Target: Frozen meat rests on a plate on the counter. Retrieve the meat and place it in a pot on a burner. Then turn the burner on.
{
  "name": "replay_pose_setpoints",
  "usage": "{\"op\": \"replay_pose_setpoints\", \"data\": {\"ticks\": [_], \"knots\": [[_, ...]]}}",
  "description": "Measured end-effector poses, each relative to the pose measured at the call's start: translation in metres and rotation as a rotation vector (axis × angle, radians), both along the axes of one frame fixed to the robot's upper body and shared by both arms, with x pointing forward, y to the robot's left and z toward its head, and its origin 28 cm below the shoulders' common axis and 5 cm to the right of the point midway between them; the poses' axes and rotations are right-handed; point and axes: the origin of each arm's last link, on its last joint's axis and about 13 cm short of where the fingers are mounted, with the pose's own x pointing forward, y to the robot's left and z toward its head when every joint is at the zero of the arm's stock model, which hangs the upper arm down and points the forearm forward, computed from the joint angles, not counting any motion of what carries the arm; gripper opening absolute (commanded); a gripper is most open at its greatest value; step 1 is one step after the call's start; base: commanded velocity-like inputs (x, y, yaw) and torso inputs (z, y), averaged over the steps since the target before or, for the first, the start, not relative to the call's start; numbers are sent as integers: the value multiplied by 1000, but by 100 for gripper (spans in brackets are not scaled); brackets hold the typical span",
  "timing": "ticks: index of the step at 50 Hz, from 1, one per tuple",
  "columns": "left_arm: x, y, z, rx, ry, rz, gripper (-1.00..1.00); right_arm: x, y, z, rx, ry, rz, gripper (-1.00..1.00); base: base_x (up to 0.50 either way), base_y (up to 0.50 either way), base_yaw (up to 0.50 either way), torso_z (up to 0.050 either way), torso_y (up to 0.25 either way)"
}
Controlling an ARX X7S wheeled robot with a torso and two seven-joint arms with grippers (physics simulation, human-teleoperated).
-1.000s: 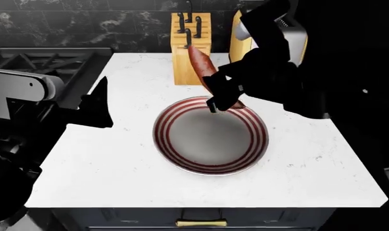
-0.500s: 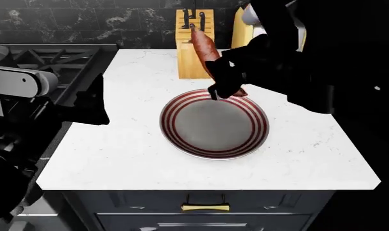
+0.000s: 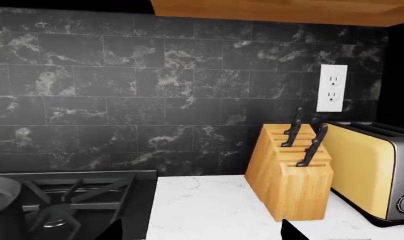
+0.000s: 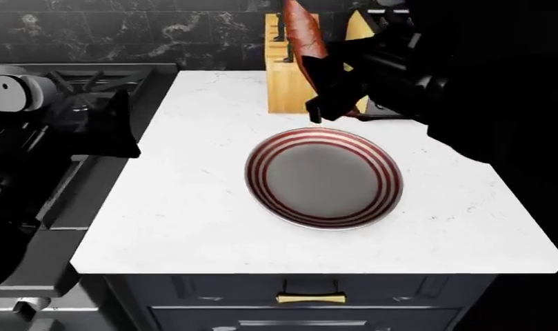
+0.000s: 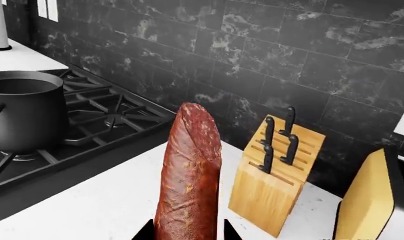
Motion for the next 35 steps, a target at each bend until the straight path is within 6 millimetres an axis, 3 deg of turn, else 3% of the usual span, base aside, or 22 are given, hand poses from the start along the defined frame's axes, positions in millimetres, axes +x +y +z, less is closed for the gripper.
{"op": "replay_pose_setpoints", "data": {"ticks": [35], "knots": [[-5,8,13,-15,-36,31,100,-6,7,12,5,-43,27,-100,121,500,0,0,0]]}}
